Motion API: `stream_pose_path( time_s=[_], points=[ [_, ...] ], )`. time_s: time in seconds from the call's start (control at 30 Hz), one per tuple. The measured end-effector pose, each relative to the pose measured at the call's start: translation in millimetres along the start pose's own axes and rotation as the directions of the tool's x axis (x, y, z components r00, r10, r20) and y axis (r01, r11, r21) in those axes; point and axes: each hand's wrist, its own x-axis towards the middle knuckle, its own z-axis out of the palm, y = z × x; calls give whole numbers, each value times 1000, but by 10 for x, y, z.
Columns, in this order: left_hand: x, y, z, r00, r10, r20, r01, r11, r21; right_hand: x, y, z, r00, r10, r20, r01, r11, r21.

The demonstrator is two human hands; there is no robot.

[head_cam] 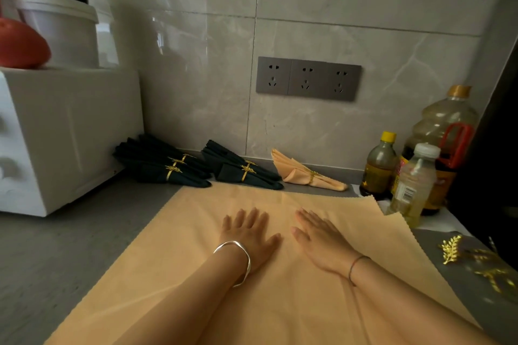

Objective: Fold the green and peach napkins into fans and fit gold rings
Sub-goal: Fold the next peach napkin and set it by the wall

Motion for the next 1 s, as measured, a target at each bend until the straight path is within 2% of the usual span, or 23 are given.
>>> stream_pose_path(
  time_s=[0.1,0.23,0.4,0.53,0.63,0.77,0.83,0.87,1.0],
  points=[
    [-40,18,-35,1000,17,-3,-17,1000,-7,-85,9,-23,1000,15,-25,-14,1000,27],
    [-228,24,-140,999,43,-27,-43,999,12,-396,-12,-141,997,34,-67,-21,982,188],
    [-1055,149,-146,980,190,52,-189,981,-34,-1312,-8,-189,997,-31,-72,43,984,175],
    [-1881,205,-78,936,342,89,-342,940,-13,-2176,-81,-158,993,-96,-70,108,974,198],
    [-2398,253,-16,899,433,67,-434,901,-1,-2785,-162,-118,987,-156,-50,160,981,106],
    [-2754,274,70,872,486,50,-488,872,39,-3292,-230,-1,981,-194,-17,193,981,-34],
    [-2873,273,136,841,539,-46,-530,838,130,-3489,-284,69,979,-202,-25,198,976,-93],
    [-2928,287,150,837,546,-41,-533,829,167,-3552,-303,118,974,-217,-65,207,968,-141],
    [-3052,281,247,830,556,-37,-529,806,265,-3688,-386,296,986,-154,-65,125,939,-321]
  ],
)
